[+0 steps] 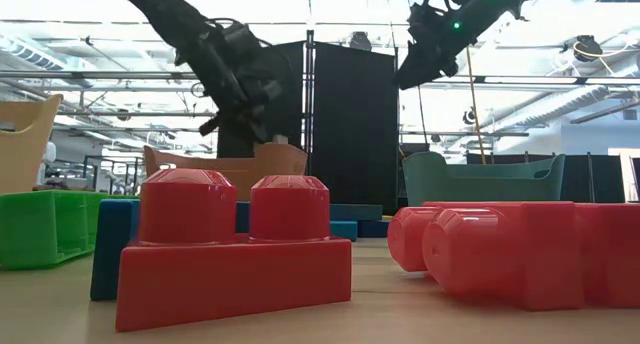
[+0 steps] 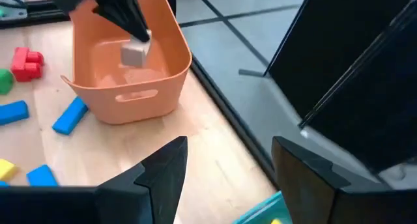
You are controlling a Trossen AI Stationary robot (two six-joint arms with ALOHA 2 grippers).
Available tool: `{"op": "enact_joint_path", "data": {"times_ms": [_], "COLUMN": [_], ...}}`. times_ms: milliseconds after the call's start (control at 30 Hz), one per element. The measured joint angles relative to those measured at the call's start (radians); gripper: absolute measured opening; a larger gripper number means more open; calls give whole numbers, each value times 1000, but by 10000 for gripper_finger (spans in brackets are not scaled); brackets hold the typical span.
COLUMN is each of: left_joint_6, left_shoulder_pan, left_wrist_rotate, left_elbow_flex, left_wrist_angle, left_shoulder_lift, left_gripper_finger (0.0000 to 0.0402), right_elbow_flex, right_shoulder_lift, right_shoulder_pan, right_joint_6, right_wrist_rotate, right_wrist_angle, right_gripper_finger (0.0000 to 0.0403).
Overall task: Sort blocks by size
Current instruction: Put the brown arch block into the blue bin
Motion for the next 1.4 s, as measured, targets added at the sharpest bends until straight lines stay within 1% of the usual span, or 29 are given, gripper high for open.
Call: {"op": "enact_joint_path", "data": {"times_ms": [100, 233, 433, 500, 567, 633, 767, 900, 1067, 1200, 1300, 1400], "left_joint_6": [-44, -99, -152, -179, -191, -206, -207, -209, -235, -280, -285, -285], "left_shoulder_pan": [-8, -40, -89, -96, -99, -101, -108, -128, -157, -174, -184, -187], "left_wrist_rotate": [47, 95, 74, 72, 72, 72, 72, 72, 72, 72, 70, 68], "left_elbow_flex": [0, 0, -1, 0, 1, 1, 5, 5, 5, 5, 5, 5], "left_wrist_angle": [45, 140, 297, 365, 393, 398, 402, 408, 439, 447, 447, 447], "left_shoulder_lift": [-23, -21, -12, -9, -6, -4, -4, -4, -4, -4, -4, -4], "left_gripper_finger": [12, 12, 12, 12, 12, 12, 12, 12, 12, 12, 13, 14], "right_elbow_flex": [0, 0, 0, 0, 0, 0, -1, -1, 4, 69, 121, 161], "right_shoulder_lift": [0, 0, 31, 57, 88, 125, 185, 223, 258, 288, 308, 325], "right_shoulder_pan": [7, 26, 74, 104, 135, 164, 200, 200, 201, 204, 204, 204], "right_joint_6": [61, 96, 106, 87, 54, 11, -24, 13, 30, 42, 24, 22], "right_wrist_rotate": [-4, -19, -56, -57, -56, -39, 74, 88, 71, 43, 43, 48], "right_wrist_angle": [-2, 20, 87, 115, 158, 195, 287, 385, 437, 427, 426, 374], "right_gripper_finger": [210, 215, 238, 247, 258, 268, 288, 300, 302, 300, 287, 265]}}
